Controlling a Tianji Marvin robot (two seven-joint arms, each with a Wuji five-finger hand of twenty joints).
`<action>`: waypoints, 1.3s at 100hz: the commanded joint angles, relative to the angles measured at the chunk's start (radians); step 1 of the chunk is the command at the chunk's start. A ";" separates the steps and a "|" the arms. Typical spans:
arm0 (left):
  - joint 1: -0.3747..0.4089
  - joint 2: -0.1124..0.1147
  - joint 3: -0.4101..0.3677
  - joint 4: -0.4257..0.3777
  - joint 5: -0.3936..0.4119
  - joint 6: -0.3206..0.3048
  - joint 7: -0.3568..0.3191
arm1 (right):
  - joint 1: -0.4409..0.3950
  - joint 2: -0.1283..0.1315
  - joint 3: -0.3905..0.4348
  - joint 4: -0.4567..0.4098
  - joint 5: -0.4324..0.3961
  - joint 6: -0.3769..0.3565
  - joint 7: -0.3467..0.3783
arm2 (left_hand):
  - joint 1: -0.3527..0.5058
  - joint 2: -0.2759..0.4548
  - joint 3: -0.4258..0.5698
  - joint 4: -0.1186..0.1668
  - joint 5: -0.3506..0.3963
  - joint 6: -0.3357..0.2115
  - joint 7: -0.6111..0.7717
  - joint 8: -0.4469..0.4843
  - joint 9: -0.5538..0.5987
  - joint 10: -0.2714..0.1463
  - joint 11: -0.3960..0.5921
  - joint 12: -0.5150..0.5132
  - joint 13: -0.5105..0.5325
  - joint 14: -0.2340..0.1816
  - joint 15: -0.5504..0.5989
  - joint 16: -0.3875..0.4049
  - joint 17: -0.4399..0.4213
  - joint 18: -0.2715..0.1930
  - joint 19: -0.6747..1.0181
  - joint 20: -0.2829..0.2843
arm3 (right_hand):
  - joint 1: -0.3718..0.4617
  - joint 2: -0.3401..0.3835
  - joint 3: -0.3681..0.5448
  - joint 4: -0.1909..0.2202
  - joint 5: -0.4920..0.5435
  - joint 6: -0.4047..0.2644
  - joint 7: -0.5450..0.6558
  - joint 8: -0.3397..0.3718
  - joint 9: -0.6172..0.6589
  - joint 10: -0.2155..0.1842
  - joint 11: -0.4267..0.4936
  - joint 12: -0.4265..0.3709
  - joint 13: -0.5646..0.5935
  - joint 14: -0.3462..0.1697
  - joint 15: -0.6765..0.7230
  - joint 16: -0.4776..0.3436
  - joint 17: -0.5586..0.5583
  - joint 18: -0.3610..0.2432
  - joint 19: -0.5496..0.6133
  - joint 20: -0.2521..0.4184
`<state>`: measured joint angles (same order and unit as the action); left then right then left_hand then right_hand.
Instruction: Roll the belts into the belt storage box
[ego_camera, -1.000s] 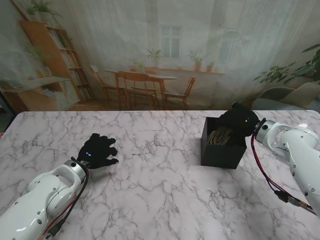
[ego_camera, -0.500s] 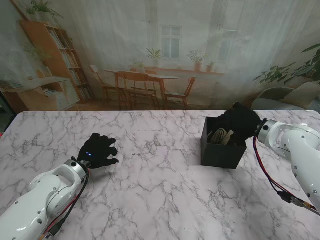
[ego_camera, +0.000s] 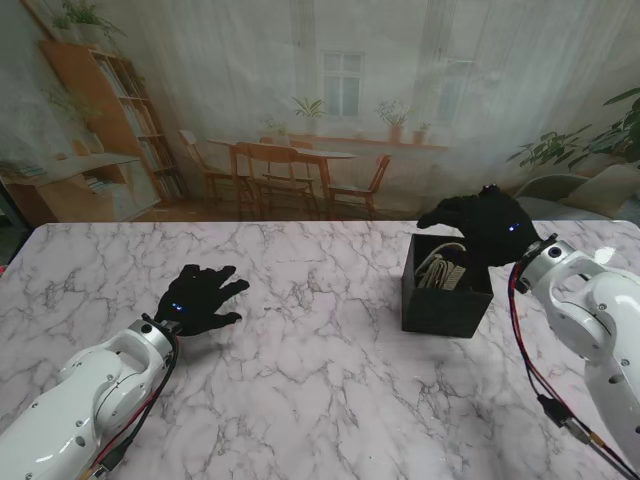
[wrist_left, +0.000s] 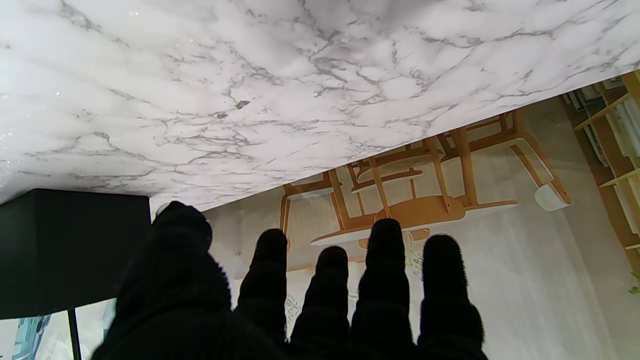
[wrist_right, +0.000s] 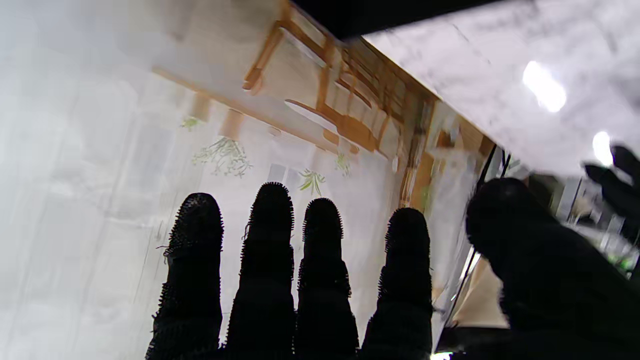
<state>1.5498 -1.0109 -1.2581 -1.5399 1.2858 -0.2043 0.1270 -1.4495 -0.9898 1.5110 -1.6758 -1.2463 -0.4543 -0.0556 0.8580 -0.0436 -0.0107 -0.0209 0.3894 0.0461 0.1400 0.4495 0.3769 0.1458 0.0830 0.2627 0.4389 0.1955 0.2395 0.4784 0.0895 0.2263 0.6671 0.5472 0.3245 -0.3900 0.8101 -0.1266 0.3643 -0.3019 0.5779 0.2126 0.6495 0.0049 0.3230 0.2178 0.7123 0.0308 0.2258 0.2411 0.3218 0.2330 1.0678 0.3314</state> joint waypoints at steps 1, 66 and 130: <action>-0.006 -0.006 0.004 0.012 -0.002 -0.003 0.022 | -0.027 -0.028 -0.019 -0.054 -0.056 0.019 -0.041 | -0.018 0.056 -0.016 0.010 -0.054 0.019 -0.032 -0.019 -0.057 0.021 -0.023 -0.018 -0.014 0.016 -0.027 -0.019 -0.009 0.019 -0.021 -0.012 | -0.013 0.032 -0.045 0.032 0.040 0.041 -0.034 0.008 0.011 0.035 -0.005 -0.004 -0.001 0.041 -0.013 0.030 -0.019 0.040 -0.022 0.018; 0.010 -0.051 -0.001 0.024 -0.222 -0.122 0.143 | -0.020 -0.124 -0.367 0.088 0.407 0.099 -0.212 | -0.002 0.061 -0.016 0.009 0.063 0.053 0.048 0.027 0.045 0.023 0.122 0.112 -0.040 0.004 0.009 0.017 -0.023 0.012 0.038 0.020 | 0.020 0.133 -0.227 0.049 0.109 0.112 -0.092 0.095 0.038 0.075 0.005 0.035 0.003 0.065 -0.014 0.043 -0.005 0.044 -0.023 0.030; -0.085 -0.076 0.078 0.160 -0.401 -0.087 0.101 | 0.092 -0.156 -0.484 0.382 0.538 0.129 -0.266 | 0.006 0.068 -0.016 0.011 0.068 0.079 0.054 0.022 0.050 0.039 0.064 0.038 -0.037 0.013 -0.008 0.008 -0.031 0.020 0.004 -0.018 | -0.018 0.133 -0.163 0.041 0.061 0.112 -0.031 0.112 0.002 0.039 0.072 0.034 -0.027 0.055 0.005 0.040 -0.035 0.033 -0.024 0.025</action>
<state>1.4787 -1.0840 -1.1888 -1.3901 0.8844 -0.2926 0.2462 -1.3513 -1.1575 1.0125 -1.2863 -0.6981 -0.3226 -0.3370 0.8597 -0.0114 -0.0050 -0.0209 0.4651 0.1072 0.1899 0.4729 0.4226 0.1830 0.1635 0.3125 0.4122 0.2039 0.2571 0.4945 0.0700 0.2266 0.6925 0.5460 0.3265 -0.2797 0.6242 -0.1053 0.4434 -0.1954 0.5320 0.3141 0.6580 0.0618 0.3785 0.2529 0.7084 0.1090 0.2257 0.2639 0.3005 0.2735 1.0468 0.3501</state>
